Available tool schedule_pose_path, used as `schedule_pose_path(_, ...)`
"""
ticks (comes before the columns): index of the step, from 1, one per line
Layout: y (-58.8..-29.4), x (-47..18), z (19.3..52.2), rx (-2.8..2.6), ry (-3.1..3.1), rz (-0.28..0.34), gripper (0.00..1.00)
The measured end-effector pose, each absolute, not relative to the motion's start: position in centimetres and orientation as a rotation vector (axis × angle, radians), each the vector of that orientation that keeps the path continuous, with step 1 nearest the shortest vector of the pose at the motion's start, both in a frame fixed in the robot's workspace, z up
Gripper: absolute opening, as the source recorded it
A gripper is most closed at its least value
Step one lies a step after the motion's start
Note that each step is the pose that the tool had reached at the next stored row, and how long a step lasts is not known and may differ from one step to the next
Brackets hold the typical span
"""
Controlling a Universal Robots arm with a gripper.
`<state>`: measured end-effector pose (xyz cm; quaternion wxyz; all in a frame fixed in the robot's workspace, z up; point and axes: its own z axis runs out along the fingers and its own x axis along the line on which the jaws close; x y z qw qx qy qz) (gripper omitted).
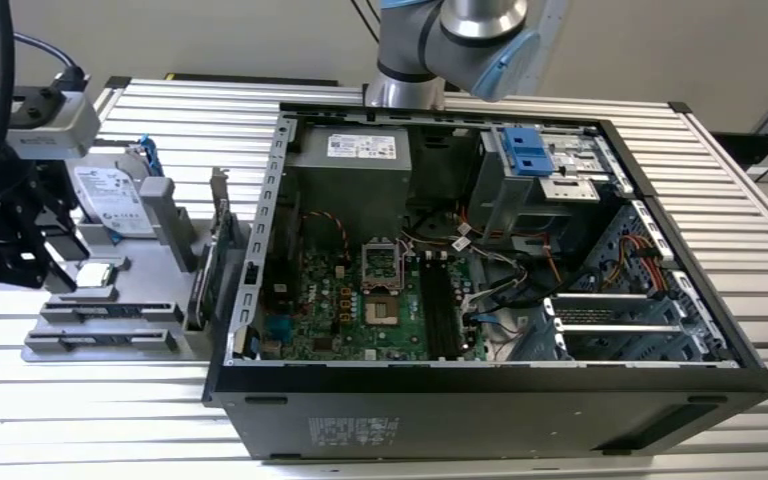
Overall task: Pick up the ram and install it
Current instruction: 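Pick up the ram and move it above insertion slot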
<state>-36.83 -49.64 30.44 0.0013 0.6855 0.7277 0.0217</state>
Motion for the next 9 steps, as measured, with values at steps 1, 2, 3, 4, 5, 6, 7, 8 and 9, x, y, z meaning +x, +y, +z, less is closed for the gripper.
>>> schedule_pose_path(1, -49.64, -36.84, 30.38, 2.152, 2.284, 0.068, 1.00)
schedule_pose_path(2, -49.64, -36.83, 30.32, 2.152, 2.284, 0.068, 1.00)
schedule_pose_path(3, -49.64, -36.83, 30.26, 2.152, 2.284, 0.068, 1.00)
schedule_pose_path(4, -49.64, -36.84, 30.20, 2.152, 2.285, 0.068, 1.00)
schedule_pose_path(5, -49.64, -36.84, 30.14, 2.152, 2.285, 0.067, 1.00)
schedule_pose_path(6, -49.64, -36.84, 30.08, 2.153, 2.285, 0.067, 1.00)
schedule_pose_path(7, -49.64, -36.84, 30.02, 2.153, 2.285, 0.067, 1.00)
schedule_pose_path(8, -49.64, -36.84, 29.96, 2.153, 2.285, 0.067, 1.00)
schedule_pose_path(9, -49.64, -36.84, 29.90, 2.153, 2.285, 0.066, 1.00)
